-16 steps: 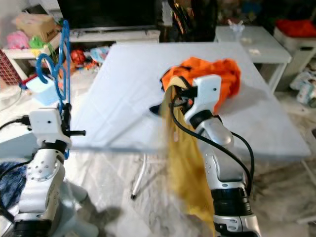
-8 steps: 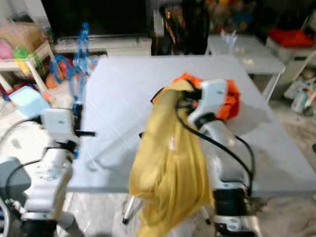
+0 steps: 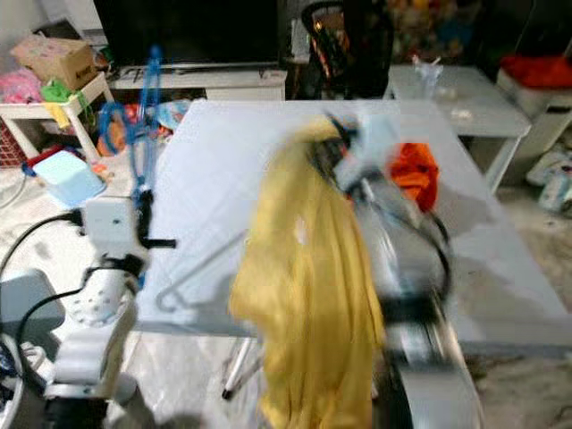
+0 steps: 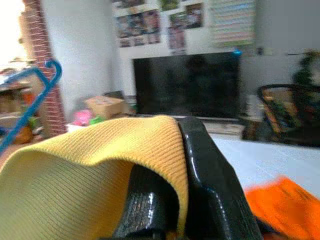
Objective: Hang hanger
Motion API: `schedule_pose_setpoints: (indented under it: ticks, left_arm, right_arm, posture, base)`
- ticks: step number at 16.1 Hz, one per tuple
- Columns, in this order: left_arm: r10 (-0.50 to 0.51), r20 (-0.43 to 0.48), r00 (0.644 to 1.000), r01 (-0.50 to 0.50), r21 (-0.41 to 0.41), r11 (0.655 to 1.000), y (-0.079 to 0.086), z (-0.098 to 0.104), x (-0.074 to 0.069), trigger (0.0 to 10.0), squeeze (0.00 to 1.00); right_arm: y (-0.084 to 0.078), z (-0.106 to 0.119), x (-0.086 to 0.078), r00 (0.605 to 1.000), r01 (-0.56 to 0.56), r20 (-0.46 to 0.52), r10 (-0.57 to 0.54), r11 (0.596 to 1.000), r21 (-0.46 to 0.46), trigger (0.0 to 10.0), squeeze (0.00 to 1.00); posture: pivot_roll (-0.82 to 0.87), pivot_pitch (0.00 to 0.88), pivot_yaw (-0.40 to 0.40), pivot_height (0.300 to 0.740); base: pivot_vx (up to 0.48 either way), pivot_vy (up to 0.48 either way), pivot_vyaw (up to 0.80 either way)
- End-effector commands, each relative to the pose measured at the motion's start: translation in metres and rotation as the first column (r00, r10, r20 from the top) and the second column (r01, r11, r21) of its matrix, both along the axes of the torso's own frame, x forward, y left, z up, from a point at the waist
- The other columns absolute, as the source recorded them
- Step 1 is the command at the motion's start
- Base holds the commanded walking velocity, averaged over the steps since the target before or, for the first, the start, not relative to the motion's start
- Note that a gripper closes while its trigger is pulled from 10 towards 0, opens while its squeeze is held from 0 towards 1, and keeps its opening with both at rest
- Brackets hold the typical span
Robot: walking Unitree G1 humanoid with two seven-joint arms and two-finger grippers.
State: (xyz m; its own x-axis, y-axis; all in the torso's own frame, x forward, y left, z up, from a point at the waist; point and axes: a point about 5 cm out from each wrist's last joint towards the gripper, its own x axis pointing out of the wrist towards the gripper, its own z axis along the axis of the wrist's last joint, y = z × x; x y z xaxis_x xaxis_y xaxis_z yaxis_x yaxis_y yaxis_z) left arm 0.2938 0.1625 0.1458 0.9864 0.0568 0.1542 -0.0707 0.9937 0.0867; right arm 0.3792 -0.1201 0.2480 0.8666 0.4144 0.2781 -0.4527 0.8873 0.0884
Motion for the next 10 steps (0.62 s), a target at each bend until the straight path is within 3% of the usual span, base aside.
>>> schedule_pose_setpoints:
  ticks: [1,3,6,9,10]
  left_arm:
    - [0.015,-0.003,1.0,-0.015,0.012,1.0,0.001,0.0,0.001,10.0,0.0]
    - [0.018,-0.003,1.0,-0.018,0.016,1.0,-0.002,0.0,0.001,10.0,0.0]
    - [0.027,0.01,1.0,-0.027,0.027,0.999,-0.002,0.002,0.002,10.0,0.0]
    - [0.052,0.026,0.998,-0.053,0.037,0.998,0.002,0.006,0.002,10.0,0.0]
    - [0.057,0.028,0.998,-0.058,0.041,0.997,0.003,0.005,0.001,10.0,0.0]
  right_arm:
    - [0.003,0.029,0.014,0.999,-0.03,0.042,0.026,0.996,0.088,10.0,0.0]
    - [0.01,0.05,0.029,0.998,-0.042,0.04,0.039,0.995,0.093,10.0,0.0]
    - [0.014,0.085,0.038,0.999,-0.012,0.053,0.003,0.988,0.156,10.0,0.0]
    - [0.001,0.165,0.031,0.971,0.06,0.205,-0.119,0.961,0.27,10.0,0.0]
    - [-0.015,0.2,0.021,0.94,0.087,0.285,-0.189,0.937,0.337,10.0,0.0]
  posture:
    - [-0.06,0.0,-0.011,0.74]
    - [-0.04,0.0,-0.026,0.74]
    - [-0.02,0.0,-0.044,0.74]
    - [0.0,0.0,-0.057,0.74]
    - [0.0,0.0,-0.063,0.74]
  base:
    - [0.0,0.0,0.0]
    - [0.0,0.0,0.0]
    - [0.0,0.0,0.0]
    - [0.0,0.0,0.0]
    - [0.0,0.0,0.0]
